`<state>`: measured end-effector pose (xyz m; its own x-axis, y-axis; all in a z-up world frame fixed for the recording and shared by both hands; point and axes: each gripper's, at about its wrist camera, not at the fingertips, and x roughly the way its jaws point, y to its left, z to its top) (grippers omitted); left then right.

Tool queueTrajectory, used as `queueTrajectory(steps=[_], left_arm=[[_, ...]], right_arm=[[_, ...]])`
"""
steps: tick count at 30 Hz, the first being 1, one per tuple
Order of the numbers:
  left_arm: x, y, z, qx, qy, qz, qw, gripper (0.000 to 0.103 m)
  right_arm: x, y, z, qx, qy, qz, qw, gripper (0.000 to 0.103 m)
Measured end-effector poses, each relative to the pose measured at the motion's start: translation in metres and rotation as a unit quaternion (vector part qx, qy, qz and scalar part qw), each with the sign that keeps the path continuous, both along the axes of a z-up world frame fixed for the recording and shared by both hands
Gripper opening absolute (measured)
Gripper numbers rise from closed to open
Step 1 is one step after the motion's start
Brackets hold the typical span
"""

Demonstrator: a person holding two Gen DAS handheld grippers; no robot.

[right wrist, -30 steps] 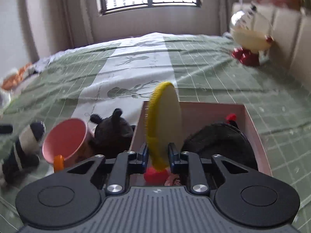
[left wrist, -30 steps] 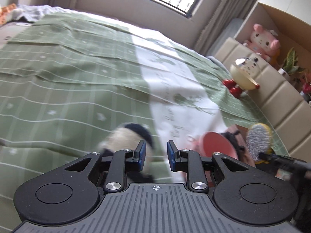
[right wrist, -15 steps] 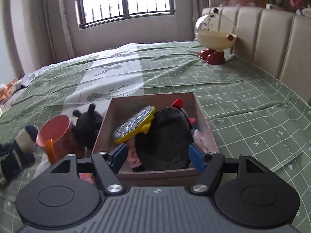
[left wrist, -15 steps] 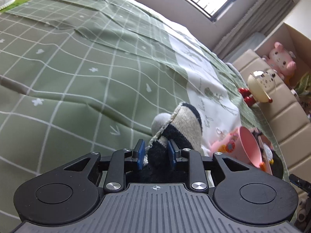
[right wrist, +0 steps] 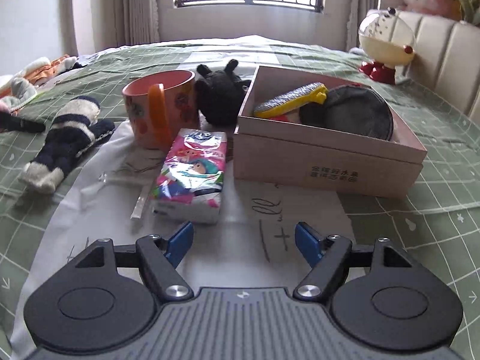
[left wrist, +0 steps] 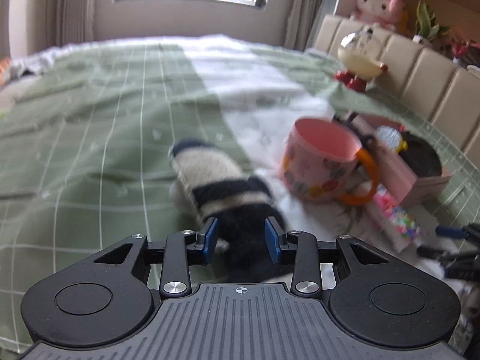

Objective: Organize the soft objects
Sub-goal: 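Reach and grasp the striped black-and-white knit mitten with the left tool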

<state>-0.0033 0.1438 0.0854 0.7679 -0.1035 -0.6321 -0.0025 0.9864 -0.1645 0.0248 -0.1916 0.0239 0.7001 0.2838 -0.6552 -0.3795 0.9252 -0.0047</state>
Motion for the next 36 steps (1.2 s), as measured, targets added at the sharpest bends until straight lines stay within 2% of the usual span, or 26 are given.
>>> queueTrajectory(steps=[2, 4, 5, 7, 9, 11, 13, 15, 16, 17, 19, 20, 22, 24, 26, 28, 29, 33, 36], left_arm=[[0.0, -0.017, 0.011, -0.03, -0.008, -0.03, 0.9991, 0.038], [0.009, -0.039, 0.008, -0.06, 0.016, -0.081, 0.9948, 0.038], [0.013, -0.052, 0.004, -0.059, 0.026, -0.101, 0.9927, 0.038], [0.02, -0.075, -0.006, -0.034, 0.035, -0.132, 0.99, 0.038], [0.026, -0.087, -0.017, -0.005, 0.037, -0.142, 0.9892, 0.038], [0.03, -0.084, -0.022, 0.014, 0.035, -0.106, 0.9937, 0.038], [0.025, -0.073, -0.021, 0.054, 0.001, -0.05, 0.9973, 0.038], [0.018, -0.061, -0.02, 0.115, -0.033, 0.026, 0.9925, 0.037], [0.016, -0.052, -0.021, 0.128, -0.037, 0.065, 0.989, 0.037], [0.016, -0.042, -0.023, 0.117, -0.029, 0.088, 0.9888, 0.037], [0.021, -0.027, -0.035, 0.072, 0.013, 0.084, 0.9937, 0.039], [0.023, -0.026, -0.041, 0.07, 0.027, 0.079, 0.9941, 0.04], [0.021, -0.03, -0.045, 0.09, 0.016, 0.069, 0.9934, 0.042], [0.025, -0.031, -0.043, 0.084, 0.022, 0.07, 0.9938, 0.045], [0.027, -0.029, -0.041, 0.063, 0.028, 0.064, 0.9956, 0.052], [0.03, -0.028, -0.038, 0.041, 0.033, 0.053, 0.9972, 0.069], [0.029, -0.031, -0.038, 0.038, 0.034, 0.051, 0.9974, 0.072], [0.039, -0.04, -0.042, 0.073, 0.031, 0.08, 0.9937, 0.074], [0.052, -0.037, -0.053, 0.12, 0.017, 0.115, 0.986, 0.082]], right_arm=[[-0.005, 0.005, -0.003, -0.009, -0.015, 0.006, 1.0, 0.081], [-0.004, 0.006, -0.011, -0.012, -0.019, -0.004, 1.0, 0.084], [-0.003, 0.005, -0.016, -0.008, -0.015, -0.011, 1.0, 0.085], [-0.005, 0.002, -0.017, 0.003, -0.018, -0.019, 1.0, 0.086], [-0.005, -0.003, -0.017, 0.017, -0.015, -0.025, 0.999, 0.088], [-0.003, -0.007, -0.018, 0.028, -0.01, -0.029, 0.999, 0.089], [-0.002, -0.007, -0.019, 0.03, -0.01, -0.029, 0.999, 0.091], [-0.003, -0.005, -0.02, 0.026, -0.013, -0.029, 0.999, 0.092], [-0.003, -0.005, -0.021, 0.025, -0.014, -0.029, 0.999, 0.092], [-0.003, -0.005, -0.021, 0.026, -0.015, -0.029, 0.999, 0.093], [-0.003, -0.005, -0.021, 0.029, -0.013, -0.029, 0.999, 0.094], [-0.002, -0.006, -0.022, 0.031, -0.012, -0.029, 0.999, 0.094], [-0.002, -0.005, -0.022, 0.03, -0.011, -0.029, 0.999, 0.095], [-0.003, -0.004, -0.021, 0.027, -0.012, -0.03, 0.999, 0.095], [-0.003, -0.004, -0.022, 0.025, -0.012, -0.032, 0.999, 0.096], [-0.003, -0.003, -0.022, 0.023, -0.011, -0.033, 0.999, 0.097], [-0.002, -0.003, -0.022, 0.023, -0.011, -0.033, 0.999, 0.097], [-0.002, -0.002, -0.022, 0.022, -0.01, -0.032, 0.999, 0.098], [-0.002, -0.002, -0.022, 0.022, -0.01, -0.032, 0.999, 0.099]])
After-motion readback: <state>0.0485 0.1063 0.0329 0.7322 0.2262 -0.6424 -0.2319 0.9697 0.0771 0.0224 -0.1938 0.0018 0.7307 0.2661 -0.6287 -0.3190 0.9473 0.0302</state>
